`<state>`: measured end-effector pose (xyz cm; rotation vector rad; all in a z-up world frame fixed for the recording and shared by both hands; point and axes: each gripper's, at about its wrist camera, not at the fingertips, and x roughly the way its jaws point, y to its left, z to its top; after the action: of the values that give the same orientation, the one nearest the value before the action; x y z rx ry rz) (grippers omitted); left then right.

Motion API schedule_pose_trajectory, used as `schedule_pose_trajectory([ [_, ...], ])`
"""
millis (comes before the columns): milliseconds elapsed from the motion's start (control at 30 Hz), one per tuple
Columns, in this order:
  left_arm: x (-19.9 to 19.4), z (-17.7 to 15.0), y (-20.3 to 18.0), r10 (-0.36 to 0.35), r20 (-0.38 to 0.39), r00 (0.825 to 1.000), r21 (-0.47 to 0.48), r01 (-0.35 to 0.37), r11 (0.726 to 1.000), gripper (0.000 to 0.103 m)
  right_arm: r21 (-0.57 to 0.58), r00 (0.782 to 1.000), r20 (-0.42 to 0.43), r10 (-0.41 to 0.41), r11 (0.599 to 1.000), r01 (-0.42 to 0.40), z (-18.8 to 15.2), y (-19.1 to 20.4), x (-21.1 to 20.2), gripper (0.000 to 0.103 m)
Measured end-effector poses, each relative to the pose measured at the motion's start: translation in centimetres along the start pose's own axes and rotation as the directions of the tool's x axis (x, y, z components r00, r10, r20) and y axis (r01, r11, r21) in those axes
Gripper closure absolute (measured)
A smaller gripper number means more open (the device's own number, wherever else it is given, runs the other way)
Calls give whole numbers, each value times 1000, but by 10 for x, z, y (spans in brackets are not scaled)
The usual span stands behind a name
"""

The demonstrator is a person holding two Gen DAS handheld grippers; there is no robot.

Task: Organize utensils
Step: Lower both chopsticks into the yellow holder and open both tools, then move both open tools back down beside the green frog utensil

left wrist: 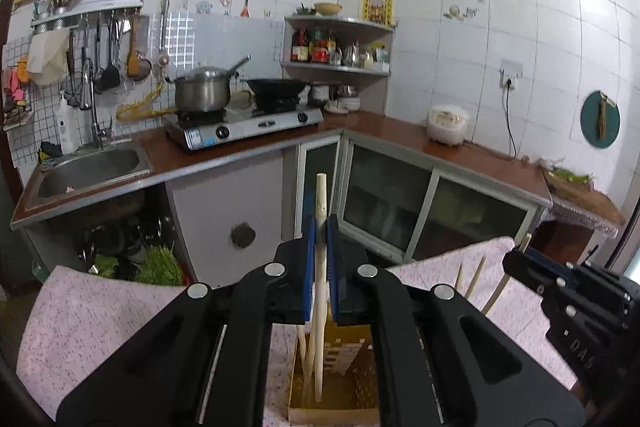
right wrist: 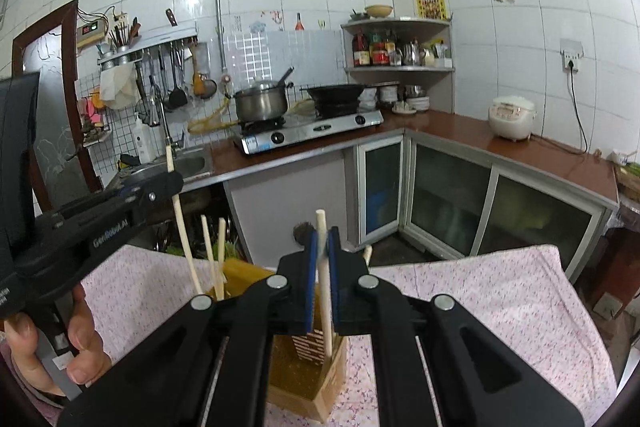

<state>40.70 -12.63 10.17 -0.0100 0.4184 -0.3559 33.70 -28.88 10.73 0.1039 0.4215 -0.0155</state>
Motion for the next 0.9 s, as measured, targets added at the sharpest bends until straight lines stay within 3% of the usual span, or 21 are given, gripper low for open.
schedule_pose_trajectory([
  [333, 37, -47, 15, 9, -108, 994, -37, -13, 999, 98, 27, 998, -56, -6, 1000, 7, -33, -12, 26, 97],
  [600, 28, -50, 19, -4, -92, 996, -60, -1, 998, 97, 37, 999, -49, 10, 999, -8, -35, -17, 19, 94],
  [700, 13, -48, 25, -19, -95, 995, -94, 10, 996, 78, 56, 999, -47, 16, 998, -14, -32, -21, 7, 85],
  [767, -3, -49, 28, -3, -91, 996, -94, -5, 996, 59, 52, 999, -36, -7, 999, 8, -33, -23, -6, 49],
  [833, -20, -52, 30, 21, -85, 996, -92, -29, 995, 37, 31, 999, -16, -31, 999, 31, -34, -22, -19, 46],
  [900, -36, -58, 33, 39, -99, 994, -90, -48, 995, 31, 1, 998, -29, -56, 998, 56, -39, -21, -31, 44],
])
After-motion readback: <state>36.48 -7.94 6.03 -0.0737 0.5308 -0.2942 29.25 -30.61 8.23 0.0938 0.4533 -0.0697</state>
